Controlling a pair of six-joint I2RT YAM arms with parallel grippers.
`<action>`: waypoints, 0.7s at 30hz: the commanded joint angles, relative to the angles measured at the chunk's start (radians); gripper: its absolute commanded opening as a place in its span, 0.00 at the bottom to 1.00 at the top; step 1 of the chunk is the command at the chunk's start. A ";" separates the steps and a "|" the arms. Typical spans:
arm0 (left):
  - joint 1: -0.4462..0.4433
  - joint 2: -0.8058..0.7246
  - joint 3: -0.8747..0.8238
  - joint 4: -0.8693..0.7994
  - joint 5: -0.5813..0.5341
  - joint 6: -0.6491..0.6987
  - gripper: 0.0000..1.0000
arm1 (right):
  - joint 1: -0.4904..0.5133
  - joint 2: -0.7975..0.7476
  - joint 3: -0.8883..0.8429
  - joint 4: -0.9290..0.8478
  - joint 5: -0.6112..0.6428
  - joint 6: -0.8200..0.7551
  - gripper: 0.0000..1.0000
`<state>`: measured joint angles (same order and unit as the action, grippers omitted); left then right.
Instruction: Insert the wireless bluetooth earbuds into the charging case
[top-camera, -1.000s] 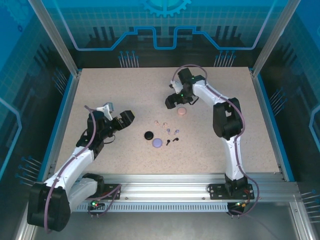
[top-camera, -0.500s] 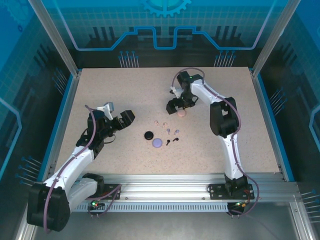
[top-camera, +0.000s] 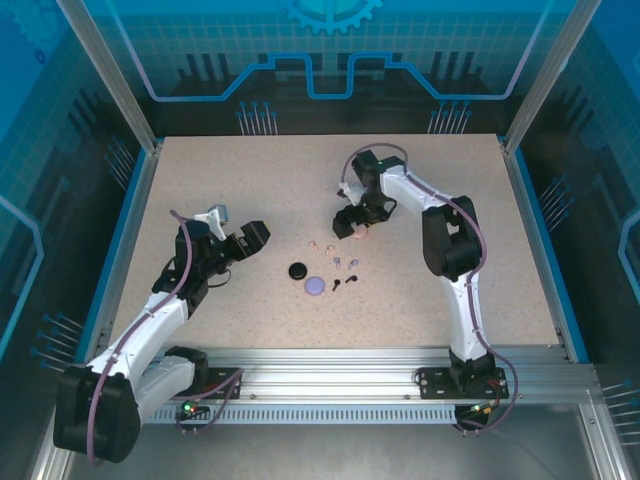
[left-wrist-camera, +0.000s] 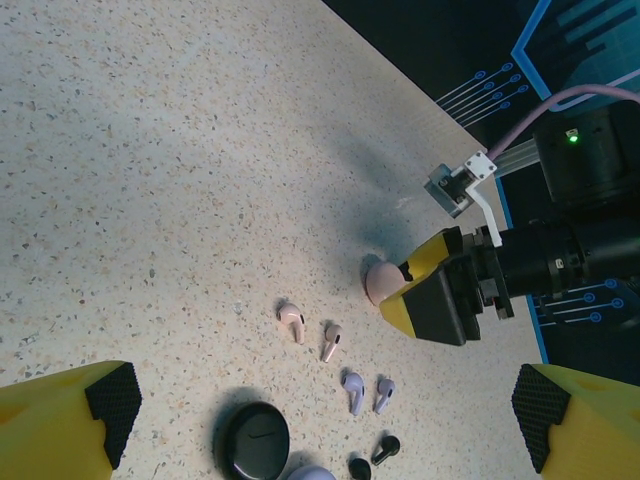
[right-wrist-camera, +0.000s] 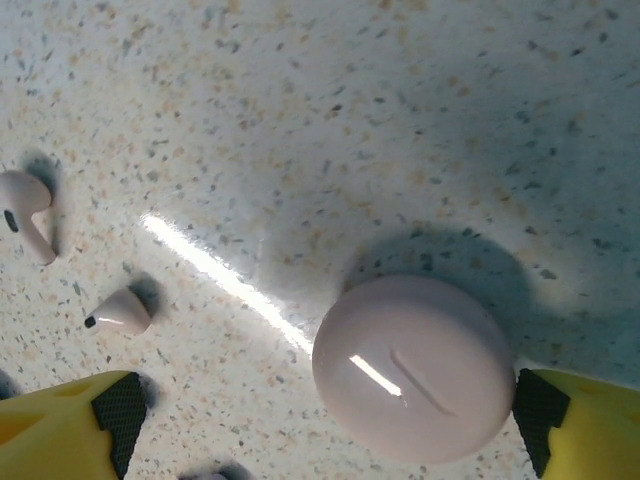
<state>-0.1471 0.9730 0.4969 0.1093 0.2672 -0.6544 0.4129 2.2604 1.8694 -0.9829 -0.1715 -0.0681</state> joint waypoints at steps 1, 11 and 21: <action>-0.009 0.010 0.032 -0.005 -0.001 0.008 0.99 | 0.043 -0.033 -0.010 -0.001 0.085 -0.044 0.96; -0.011 0.014 0.038 -0.009 0.000 0.013 0.99 | 0.081 -0.006 0.022 -0.001 0.289 -0.179 0.91; -0.011 0.020 0.052 -0.022 0.000 0.021 0.99 | 0.086 0.045 0.064 -0.026 0.277 -0.364 0.91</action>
<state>-0.1490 0.9886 0.5194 0.1055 0.2672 -0.6521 0.4858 2.2745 1.9091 -0.9756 0.1055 -0.3462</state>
